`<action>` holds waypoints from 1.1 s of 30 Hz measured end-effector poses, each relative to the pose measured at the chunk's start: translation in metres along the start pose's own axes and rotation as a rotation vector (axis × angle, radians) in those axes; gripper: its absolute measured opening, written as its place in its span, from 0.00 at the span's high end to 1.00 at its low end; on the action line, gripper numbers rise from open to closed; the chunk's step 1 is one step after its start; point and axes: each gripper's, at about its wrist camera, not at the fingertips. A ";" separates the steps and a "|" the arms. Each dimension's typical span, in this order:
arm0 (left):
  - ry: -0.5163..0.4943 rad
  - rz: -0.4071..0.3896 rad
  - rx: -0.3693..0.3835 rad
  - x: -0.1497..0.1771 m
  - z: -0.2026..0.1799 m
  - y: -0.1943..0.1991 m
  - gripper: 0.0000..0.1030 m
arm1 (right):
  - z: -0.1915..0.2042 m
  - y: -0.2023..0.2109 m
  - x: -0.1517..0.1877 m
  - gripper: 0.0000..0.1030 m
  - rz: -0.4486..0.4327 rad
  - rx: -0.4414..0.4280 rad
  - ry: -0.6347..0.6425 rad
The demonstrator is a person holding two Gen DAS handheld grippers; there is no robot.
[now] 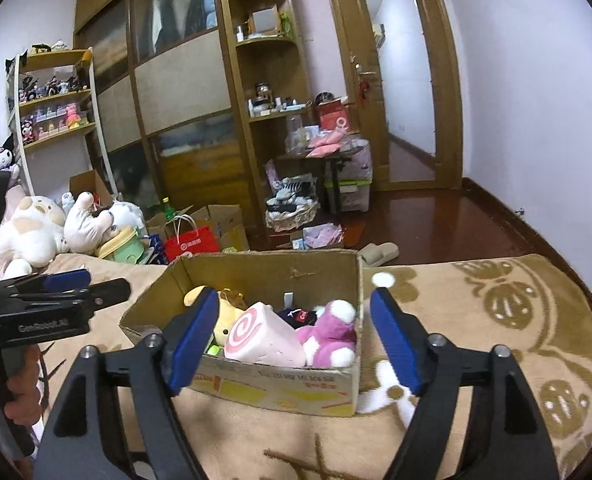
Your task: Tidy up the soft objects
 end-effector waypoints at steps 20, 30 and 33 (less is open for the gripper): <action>-0.041 -0.114 -0.086 0.028 -0.022 0.106 0.01 | -0.023 0.108 -0.002 0.00 -0.095 0.033 -0.017; -0.055 -0.105 -0.102 0.048 -0.022 0.129 0.01 | -0.024 0.142 0.022 0.00 -0.162 0.061 -0.011; -0.058 -0.103 -0.104 0.053 -0.021 0.132 0.01 | -0.026 0.144 0.024 0.00 -0.161 0.060 -0.012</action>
Point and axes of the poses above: each gripper's, at about its wrist camera, not at the fingertips, and y roughly against the way its jaws point, z to its left, x to its underside, and after that the axes turned 15 degrees about x, right-handed
